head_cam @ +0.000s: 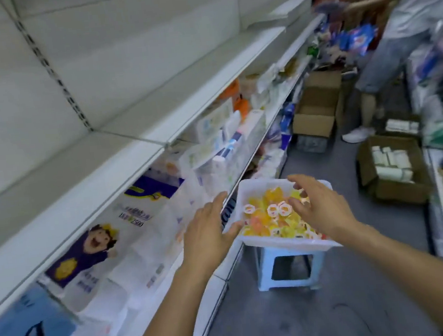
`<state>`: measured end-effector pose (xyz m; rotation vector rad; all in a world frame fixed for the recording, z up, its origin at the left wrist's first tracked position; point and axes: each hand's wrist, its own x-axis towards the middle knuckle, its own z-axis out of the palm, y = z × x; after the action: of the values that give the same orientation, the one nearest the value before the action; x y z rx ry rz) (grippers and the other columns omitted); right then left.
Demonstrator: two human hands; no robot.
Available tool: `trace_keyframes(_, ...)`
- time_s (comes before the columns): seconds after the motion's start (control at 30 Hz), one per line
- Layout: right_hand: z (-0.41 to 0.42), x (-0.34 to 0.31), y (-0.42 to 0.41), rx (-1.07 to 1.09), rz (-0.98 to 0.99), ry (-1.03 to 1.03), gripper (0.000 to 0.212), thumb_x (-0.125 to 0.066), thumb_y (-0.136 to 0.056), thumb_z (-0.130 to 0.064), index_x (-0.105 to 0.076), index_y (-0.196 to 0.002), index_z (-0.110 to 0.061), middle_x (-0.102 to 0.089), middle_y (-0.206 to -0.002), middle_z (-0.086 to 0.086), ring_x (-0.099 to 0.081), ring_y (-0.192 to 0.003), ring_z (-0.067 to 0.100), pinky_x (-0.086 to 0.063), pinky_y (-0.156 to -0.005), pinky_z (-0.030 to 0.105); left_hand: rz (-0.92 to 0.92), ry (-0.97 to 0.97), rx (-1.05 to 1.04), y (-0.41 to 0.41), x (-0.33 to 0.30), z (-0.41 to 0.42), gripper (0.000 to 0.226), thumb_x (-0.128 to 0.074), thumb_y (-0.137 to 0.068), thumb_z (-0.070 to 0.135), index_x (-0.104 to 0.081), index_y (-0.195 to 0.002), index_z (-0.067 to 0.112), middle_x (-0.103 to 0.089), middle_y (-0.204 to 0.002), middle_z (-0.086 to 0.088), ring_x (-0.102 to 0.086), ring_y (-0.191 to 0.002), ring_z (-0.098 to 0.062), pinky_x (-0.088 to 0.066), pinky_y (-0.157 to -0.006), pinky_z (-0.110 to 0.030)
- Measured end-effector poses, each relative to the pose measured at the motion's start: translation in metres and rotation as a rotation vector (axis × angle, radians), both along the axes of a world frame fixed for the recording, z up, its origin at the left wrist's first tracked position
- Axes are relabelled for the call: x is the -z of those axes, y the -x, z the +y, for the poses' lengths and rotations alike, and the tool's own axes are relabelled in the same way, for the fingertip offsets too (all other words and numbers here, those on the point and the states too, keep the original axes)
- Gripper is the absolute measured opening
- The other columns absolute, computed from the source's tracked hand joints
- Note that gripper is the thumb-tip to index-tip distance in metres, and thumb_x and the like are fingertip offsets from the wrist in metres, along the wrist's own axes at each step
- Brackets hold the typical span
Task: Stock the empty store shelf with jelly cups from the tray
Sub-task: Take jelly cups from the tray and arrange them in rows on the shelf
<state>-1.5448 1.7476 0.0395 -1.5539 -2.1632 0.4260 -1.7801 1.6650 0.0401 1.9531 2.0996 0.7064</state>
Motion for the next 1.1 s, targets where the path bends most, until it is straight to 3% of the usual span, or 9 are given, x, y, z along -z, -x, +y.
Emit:
trace_keyframes(0.13, 0.041, 0.042, -0.044, 0.139, -0.024, 0.161, 0.044, -0.055, -0.094, -0.038, -0.043, -0.136, -0.034, -0.056, -0.129, -0.008, -0.057, -0.113, 0.015, -0.047, -0.081, 0.034, -0.022, 0.132, 0.097, -0.031, 0.031, 0.06, 0.065, -0.056, -0.09, 0.048, -0.029, -0.147, 0.032, -0.052, -0.136, 0.004, -0.048, -0.12, -0.02, -0.042, -0.09, -0.034)
trace_keyframes(0.3, 0.095, 0.109, -0.06, 0.139, -0.039, 0.373, 0.042, -0.061, -0.09, -0.032, -0.051, -0.131, -0.028, -0.055, -0.134, -0.005, -0.059, -0.108, 0.017, -0.05, -0.085, 0.036, -0.051, 0.334, 0.152, -0.042, 0.084, 0.143, 0.059, -0.057, -0.091, 0.045, -0.037, -0.144, 0.03, -0.054, -0.133, 0.003, -0.049, -0.121, -0.016, -0.043, -0.088, -0.029)
trace_keyframes(0.43, 0.148, 0.16, -0.049, 0.123, -0.077, 0.553, 0.04, -0.063, -0.087, -0.033, -0.054, -0.125, -0.026, -0.061, -0.121, -0.002, -0.059, -0.101, 0.017, -0.051, -0.084, 0.031, -0.158, 0.539, 0.146, -0.039, 0.14, 0.22, 0.057, -0.062, -0.089, 0.041, -0.045, -0.14, 0.024, -0.053, -0.135, -0.002, -0.052, -0.12, -0.019, -0.044, -0.097, -0.032)
trace_keyframes(0.67, 0.246, 0.24, -0.017, 0.103, -0.231, 0.759, 0.049, -0.06, -0.089, -0.034, -0.047, -0.134, -0.021, -0.056, -0.131, 0.001, -0.055, -0.118, 0.019, -0.043, -0.087, 0.026, -0.251, 0.748, 0.118, -0.042, 0.242, 0.327, 0.051, -0.062, -0.088, 0.04, -0.049, -0.134, 0.024, -0.051, -0.139, 0.002, -0.053, -0.122, -0.015, -0.046, -0.096, -0.031)
trace_keyframes(0.9, 0.312, 0.321, 0.001, 0.143, -0.315, 0.772, 0.046, -0.058, -0.089, -0.044, -0.053, -0.128, -0.019, -0.055, -0.127, 0.005, -0.047, -0.121, 0.024, -0.045, -0.096, 0.034, -0.153, 0.808, 0.144, -0.057, 0.333, 0.387, 0.059, -0.064, -0.086, 0.044, -0.046, -0.138, 0.022, -0.051, -0.138, 0.0, -0.042, -0.131, -0.02, -0.036, -0.106, -0.034)
trace_keyframes(1.0, 0.328, 0.347, 0.01, 0.111, -0.364, 0.831, 0.043, -0.057, -0.088, -0.04, -0.056, -0.124, -0.016, -0.054, -0.124, 0.009, -0.044, -0.122, 0.028, -0.042, -0.098, 0.036, -0.071, 0.878, 0.211, -0.061, 0.356, 0.396, 0.066, -0.063, -0.084, 0.048, -0.042, -0.141, 0.023, -0.05, -0.137, -0.001, -0.041, -0.13, -0.022, -0.037, -0.103, -0.035)
trace_keyframes(1.1, 0.331, 0.36, 0.021, 0.128, -0.424, 0.838, 0.036, -0.056, -0.086, -0.034, -0.062, -0.119, -0.021, -0.059, -0.119, 0.006, -0.047, -0.12, 0.026, -0.045, -0.093, 0.034, 0.027, 0.825, 0.268, -0.068, 0.362, 0.4, 0.059, -0.064, -0.084, 0.043, -0.046, -0.136, 0.021, -0.052, -0.129, -0.004, -0.045, -0.121, -0.024, -0.04, -0.098, -0.035)
